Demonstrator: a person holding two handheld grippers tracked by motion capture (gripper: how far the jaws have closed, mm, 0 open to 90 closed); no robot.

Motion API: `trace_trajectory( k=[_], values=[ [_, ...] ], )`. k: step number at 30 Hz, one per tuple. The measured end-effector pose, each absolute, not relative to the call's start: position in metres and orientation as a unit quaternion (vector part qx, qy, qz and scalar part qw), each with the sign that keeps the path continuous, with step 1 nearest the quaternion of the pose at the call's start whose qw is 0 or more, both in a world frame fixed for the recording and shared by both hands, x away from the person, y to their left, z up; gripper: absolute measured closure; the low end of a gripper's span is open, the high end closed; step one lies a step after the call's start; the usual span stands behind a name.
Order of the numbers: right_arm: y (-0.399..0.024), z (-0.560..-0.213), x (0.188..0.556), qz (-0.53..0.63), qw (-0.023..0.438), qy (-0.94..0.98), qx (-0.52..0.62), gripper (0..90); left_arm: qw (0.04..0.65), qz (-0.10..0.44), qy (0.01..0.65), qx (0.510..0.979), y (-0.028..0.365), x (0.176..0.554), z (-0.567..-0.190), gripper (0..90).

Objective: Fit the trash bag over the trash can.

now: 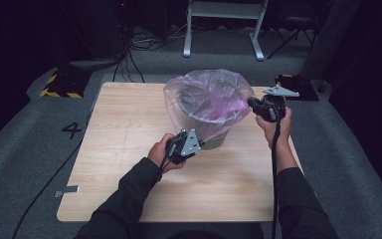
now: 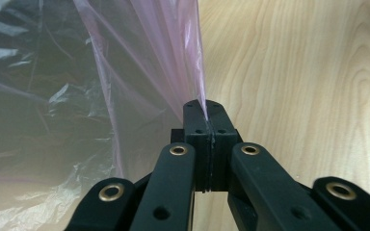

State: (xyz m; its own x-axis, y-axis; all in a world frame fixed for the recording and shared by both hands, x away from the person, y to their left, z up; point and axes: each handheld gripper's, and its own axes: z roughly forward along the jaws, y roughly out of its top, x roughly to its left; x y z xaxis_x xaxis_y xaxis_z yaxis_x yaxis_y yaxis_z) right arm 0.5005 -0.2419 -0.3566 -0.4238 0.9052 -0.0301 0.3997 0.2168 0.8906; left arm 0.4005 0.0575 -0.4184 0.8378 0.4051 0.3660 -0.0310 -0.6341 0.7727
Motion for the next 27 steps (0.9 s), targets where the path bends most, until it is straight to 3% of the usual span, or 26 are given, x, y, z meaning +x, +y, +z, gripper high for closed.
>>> trace_trajectory(
  k=[9,15,27],
  values=[
    [-0.244,-0.358,0.506,0.441,0.291,0.72,0.45,83.2,0.46,0.264,0.138,0.836,0.092,0.382,-0.405,39.7],
    [-0.245,-0.356,0.506,0.441,0.295,0.718,0.45,83.1,0.512,0.276,0.17,0.796,0.13,0.375,-0.383,22.8],
    [-0.245,-0.35,0.513,0.443,0.301,0.717,0.447,81.6,0.544,0.283,0.272,0.742,0.162,0.451,-0.336,20.3]
  ],
)
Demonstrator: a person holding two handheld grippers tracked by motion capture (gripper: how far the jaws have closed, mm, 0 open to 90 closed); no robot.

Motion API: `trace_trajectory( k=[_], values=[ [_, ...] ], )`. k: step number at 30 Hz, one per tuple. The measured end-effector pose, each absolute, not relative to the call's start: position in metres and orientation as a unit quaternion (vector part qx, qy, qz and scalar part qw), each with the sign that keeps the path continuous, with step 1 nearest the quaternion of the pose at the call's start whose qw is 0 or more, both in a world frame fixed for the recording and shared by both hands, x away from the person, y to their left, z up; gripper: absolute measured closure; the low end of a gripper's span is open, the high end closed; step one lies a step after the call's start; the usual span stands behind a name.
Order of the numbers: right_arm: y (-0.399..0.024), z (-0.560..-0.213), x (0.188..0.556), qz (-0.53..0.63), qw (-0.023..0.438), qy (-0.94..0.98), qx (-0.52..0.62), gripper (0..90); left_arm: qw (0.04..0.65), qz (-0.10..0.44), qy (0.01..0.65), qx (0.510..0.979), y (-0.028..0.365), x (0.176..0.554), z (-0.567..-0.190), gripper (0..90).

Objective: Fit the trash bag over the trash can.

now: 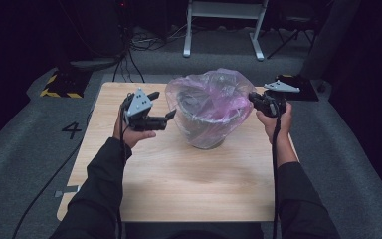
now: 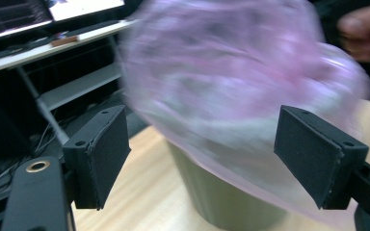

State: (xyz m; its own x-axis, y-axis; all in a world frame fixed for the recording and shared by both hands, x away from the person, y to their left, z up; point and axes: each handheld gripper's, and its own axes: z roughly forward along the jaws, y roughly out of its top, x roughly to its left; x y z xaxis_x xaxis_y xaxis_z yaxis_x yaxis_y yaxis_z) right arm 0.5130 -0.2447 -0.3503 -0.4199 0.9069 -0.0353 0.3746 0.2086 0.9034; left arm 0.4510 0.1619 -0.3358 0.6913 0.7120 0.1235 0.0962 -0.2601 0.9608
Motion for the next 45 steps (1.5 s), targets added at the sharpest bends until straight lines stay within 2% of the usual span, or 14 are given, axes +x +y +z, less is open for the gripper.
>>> trace_trajectory(
  k=[4,8,16,18,35,45],
  values=[
    [-0.245,-0.352,0.517,0.441,0.297,0.717,0.45,81.5,0.532,0.29,0.308,0.733,0.156,0.48,-0.337,22.7],
    [-0.245,-0.354,0.52,0.441,0.297,0.719,0.449,81.5,0.544,0.272,0.333,0.721,0.15,0.5,-0.338,33.3],
    [-0.243,-0.357,0.527,0.434,0.297,0.723,0.449,81.5,0.504,0.29,0.327,0.745,0.131,0.519,-0.345,80.1],
    [-0.243,-0.358,0.529,0.433,0.294,0.723,0.451,81.6,0.499,0.287,0.326,0.75,0.13,0.522,-0.347,88.4],
    [-0.241,-0.378,0.553,0.397,0.261,0.733,0.487,82.9,0.417,0.238,0.362,0.799,0.122,0.551,-0.39,90.0],
    [-0.242,-0.401,0.557,0.391,0.226,0.741,0.496,83.0,0.405,0.204,0.368,0.812,0.12,0.553,-0.419,90.0]
  ],
)
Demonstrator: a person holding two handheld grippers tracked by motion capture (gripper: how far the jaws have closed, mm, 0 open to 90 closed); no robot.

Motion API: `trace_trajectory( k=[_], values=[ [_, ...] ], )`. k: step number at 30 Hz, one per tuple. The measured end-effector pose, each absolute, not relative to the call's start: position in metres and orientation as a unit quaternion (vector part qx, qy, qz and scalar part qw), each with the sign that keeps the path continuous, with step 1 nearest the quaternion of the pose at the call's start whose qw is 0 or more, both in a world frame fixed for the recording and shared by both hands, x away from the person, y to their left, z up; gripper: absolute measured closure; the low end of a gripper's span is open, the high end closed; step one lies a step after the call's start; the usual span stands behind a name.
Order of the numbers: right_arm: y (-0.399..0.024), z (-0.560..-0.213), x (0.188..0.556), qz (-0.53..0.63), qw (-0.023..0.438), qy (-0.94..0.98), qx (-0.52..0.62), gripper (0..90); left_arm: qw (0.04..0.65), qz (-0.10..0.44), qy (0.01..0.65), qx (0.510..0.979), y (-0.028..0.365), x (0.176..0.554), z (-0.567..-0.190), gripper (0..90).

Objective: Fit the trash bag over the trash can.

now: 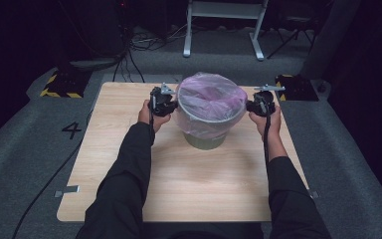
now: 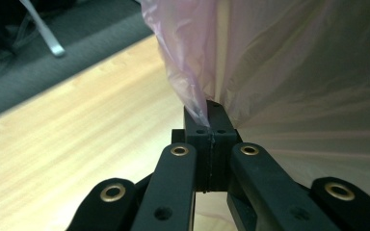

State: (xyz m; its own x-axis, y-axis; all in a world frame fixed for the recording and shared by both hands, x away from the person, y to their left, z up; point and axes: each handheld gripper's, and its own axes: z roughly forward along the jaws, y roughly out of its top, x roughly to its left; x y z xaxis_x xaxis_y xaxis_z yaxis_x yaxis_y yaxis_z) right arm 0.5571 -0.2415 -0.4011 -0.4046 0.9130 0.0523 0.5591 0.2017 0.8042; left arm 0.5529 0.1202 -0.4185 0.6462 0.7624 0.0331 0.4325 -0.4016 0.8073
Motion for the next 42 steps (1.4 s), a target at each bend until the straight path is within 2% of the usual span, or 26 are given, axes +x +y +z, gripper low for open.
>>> trace_trajectory(
  k=[8,19,20,21,25,27,30,34,37,42],
  values=[
    [-0.241,-0.414,0.554,0.393,0.205,0.748,0.494,82.9,0.401,0.183,0.367,0.819,0.122,0.55,-0.428,90.0],
    [-0.241,-0.423,0.55,0.4,0.191,0.749,0.492,82.0,0.428,0.185,0.379,0.799,0.132,0.544,-0.436,89.6],
    [-0.241,-0.423,0.549,0.404,0.191,0.748,0.491,80.9,0.428,0.185,0.379,0.799,0.132,0.544,-0.436,87.3],
    [-0.242,-0.422,0.548,0.405,0.193,0.75,0.487,79.2,0.431,0.202,0.39,0.788,0.134,0.541,-0.433,78.5],
    [-0.248,-0.416,0.542,0.417,0.208,0.746,0.476,72.8,0.459,0.213,0.38,0.775,0.145,0.532,-0.422,57.7],
    [-0.253,-0.41,0.538,0.427,0.217,0.743,0.467,69.4,0.464,0.221,0.364,0.777,0.15,0.524,-0.415,55.3],
    [-0.259,-0.4,0.53,0.428,0.236,0.745,0.454,59.0,0.471,0.24,0.357,0.771,0.156,0.512,-0.405,42.0],
    [-0.27,-0.39,0.518,0.445,0.237,0.748,0.431,49.9,0.489,0.232,0.331,0.773,0.162,0.494,-0.395,31.1],
    [-0.274,-0.384,0.507,0.447,0.238,0.76,0.408,42.6,0.489,0.235,0.3,0.785,0.161,0.48,-0.394,28.0],
    [-0.274,-0.381,0.486,0.448,0.238,0.779,0.367,36.0,0.478,0.222,0.259,0.809,0.151,0.46,-0.396,23.4]
  ],
)
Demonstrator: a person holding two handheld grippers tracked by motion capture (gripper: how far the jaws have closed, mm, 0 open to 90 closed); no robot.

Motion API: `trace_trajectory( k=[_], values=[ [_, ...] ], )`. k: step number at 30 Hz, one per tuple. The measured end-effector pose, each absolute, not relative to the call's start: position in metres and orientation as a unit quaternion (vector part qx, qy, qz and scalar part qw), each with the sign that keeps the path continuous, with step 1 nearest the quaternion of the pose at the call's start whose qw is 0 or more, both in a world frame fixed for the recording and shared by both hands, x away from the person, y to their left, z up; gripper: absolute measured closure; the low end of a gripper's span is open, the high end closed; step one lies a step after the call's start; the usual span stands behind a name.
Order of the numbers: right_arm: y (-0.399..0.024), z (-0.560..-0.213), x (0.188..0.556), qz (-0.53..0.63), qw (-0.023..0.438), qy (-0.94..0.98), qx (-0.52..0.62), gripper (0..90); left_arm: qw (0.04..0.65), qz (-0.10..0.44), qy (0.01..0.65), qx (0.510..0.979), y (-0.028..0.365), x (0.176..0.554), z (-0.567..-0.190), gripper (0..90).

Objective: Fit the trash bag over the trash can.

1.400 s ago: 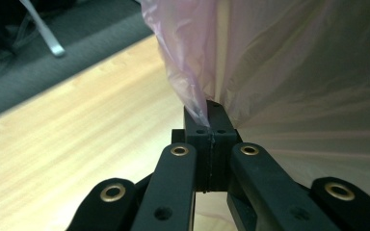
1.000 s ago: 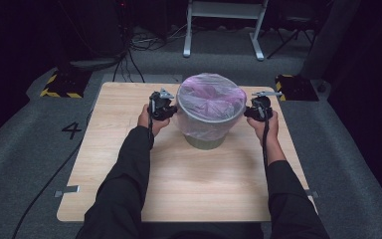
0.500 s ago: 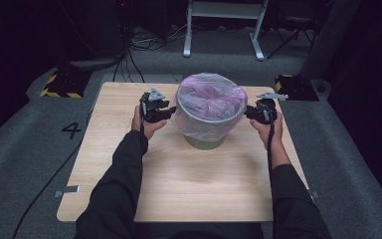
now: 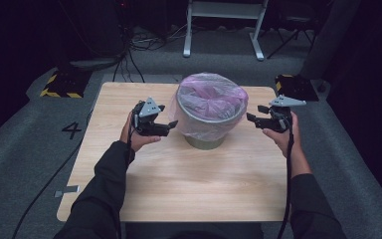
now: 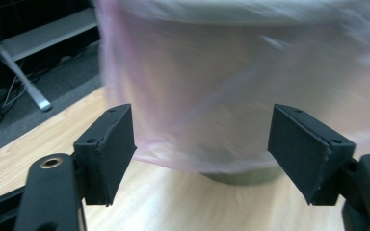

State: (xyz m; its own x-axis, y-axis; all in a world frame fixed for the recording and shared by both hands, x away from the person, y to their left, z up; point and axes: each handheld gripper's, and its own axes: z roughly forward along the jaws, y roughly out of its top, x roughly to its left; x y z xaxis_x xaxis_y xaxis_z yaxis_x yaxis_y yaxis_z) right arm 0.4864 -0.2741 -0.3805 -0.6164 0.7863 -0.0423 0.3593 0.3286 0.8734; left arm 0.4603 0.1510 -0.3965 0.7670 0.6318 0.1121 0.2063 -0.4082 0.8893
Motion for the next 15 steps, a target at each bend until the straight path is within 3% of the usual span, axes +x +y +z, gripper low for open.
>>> trace_trajectory(
  k=[6,9,11,13,15],
  values=[
    [-0.262,-0.385,0.467,0.451,0.217,0.809,0.309,29.9,0.474,0.219,0.239,0.819,0.138,0.451,-0.397,22.3],
    [-0.253,-0.389,0.465,0.438,0.22,0.821,0.292,32.2,0.457,0.225,0.238,0.827,0.127,0.453,-0.401,30.5],
    [-0.249,-0.392,0.466,0.432,0.217,0.825,0.294,38.9,0.444,0.234,0.242,0.831,0.122,0.455,-0.404,38.8],
    [-0.246,-0.396,0.468,0.425,0.214,0.83,0.292,54.5,0.429,0.243,0.246,0.835,0.118,0.457,-0.408,54.5],
    [-0.244,-0.401,0.47,0.413,0.22,0.833,0.294,63.4,0.432,0.238,0.243,0.835,0.118,0.46,-0.411,62.2]
  ],
)
